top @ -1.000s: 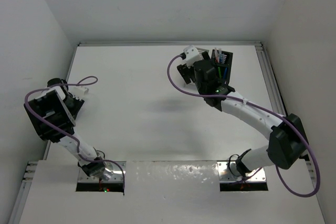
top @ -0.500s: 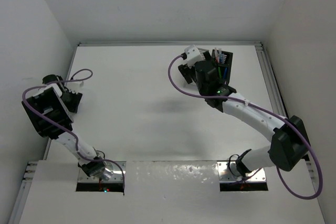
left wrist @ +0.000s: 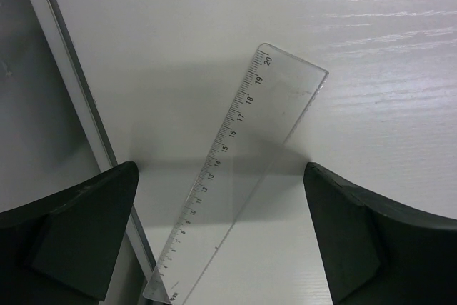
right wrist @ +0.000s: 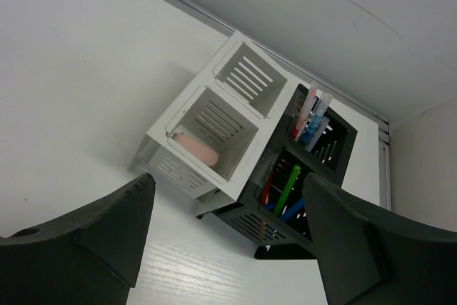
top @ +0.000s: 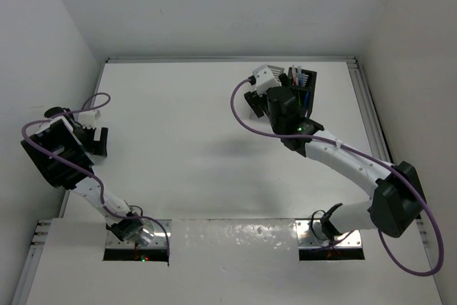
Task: Sort the stationery into containers
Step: Move the pen to the corner of the board.
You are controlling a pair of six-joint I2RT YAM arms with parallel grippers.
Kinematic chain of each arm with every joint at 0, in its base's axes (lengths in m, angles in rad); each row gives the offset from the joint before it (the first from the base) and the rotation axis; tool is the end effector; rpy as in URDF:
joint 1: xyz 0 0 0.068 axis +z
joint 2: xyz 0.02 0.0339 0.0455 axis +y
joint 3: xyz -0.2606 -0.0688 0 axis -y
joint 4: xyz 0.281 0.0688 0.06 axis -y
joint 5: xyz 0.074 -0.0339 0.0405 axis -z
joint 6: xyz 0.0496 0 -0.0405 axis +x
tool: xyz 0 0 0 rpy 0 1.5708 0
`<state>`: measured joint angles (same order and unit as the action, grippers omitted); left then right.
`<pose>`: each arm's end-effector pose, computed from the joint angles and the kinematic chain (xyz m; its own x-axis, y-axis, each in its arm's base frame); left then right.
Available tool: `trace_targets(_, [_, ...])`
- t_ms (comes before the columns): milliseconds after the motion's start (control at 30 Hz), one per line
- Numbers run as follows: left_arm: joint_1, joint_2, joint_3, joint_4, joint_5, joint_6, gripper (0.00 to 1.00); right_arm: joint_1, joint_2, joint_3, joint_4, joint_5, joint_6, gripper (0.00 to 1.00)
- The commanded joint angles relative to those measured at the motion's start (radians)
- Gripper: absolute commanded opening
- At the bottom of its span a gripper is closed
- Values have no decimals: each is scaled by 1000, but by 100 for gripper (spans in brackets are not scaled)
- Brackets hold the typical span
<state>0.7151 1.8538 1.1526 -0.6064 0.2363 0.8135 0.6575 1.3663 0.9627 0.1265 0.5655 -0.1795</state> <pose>0.2930 0.2391 0.1103 -0.9306 0.1275 -0.3430 0.1235 0.9918 0.0338 0.3016 0.1993 0.2818 -0.1938 -0.3401 -0.9202 -0.1450 0.9376 -0.3160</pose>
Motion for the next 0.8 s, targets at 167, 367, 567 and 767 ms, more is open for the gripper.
trace_targets(167, [26,-4,-14,2,0,-17,100,17,-39,-5,12,19,15,82])
trace_targets(367, [53,4,18,45,-20,-53,96,21,-50,-18,7,27,17,82])
trace_targets(567, [53,31,35,42,-52,-60,91,24,-55,-18,4,34,17,82])
trace_targets(767, [69,50,22,71,-78,-66,91,25,-55,-16,1,34,17,82])
